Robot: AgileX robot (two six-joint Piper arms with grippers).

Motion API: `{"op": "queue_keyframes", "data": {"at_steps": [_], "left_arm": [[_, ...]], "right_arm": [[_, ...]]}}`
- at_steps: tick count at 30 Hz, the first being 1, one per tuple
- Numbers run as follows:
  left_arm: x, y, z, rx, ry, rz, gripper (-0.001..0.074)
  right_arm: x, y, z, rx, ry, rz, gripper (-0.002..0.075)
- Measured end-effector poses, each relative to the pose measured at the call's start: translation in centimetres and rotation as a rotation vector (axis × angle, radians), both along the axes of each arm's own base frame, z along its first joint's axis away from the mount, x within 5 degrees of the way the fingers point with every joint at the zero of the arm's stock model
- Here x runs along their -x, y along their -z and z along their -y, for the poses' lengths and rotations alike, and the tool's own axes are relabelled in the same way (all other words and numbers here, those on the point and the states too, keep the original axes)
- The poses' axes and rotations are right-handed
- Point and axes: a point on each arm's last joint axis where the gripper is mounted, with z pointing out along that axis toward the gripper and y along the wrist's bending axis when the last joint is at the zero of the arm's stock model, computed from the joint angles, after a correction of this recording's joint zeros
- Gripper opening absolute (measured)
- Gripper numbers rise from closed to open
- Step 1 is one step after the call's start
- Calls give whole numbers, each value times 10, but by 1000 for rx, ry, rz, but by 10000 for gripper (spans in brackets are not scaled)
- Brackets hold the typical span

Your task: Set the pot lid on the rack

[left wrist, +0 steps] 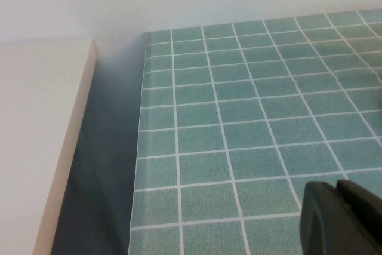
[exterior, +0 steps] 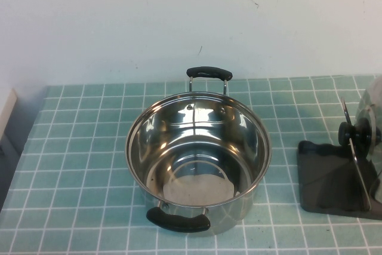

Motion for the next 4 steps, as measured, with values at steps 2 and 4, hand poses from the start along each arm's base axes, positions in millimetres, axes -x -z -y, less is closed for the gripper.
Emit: {"op": "queue_keyframes", "data": {"at_steps": [2, 4], "left_arm": [[0, 0, 0, 4, -1, 0, -2], [0, 0, 0, 4, -1, 0, -2]], "right_arm": [[0, 0, 0, 0, 0, 0, -1], [0, 0, 0, 0, 0, 0, -1]]}}
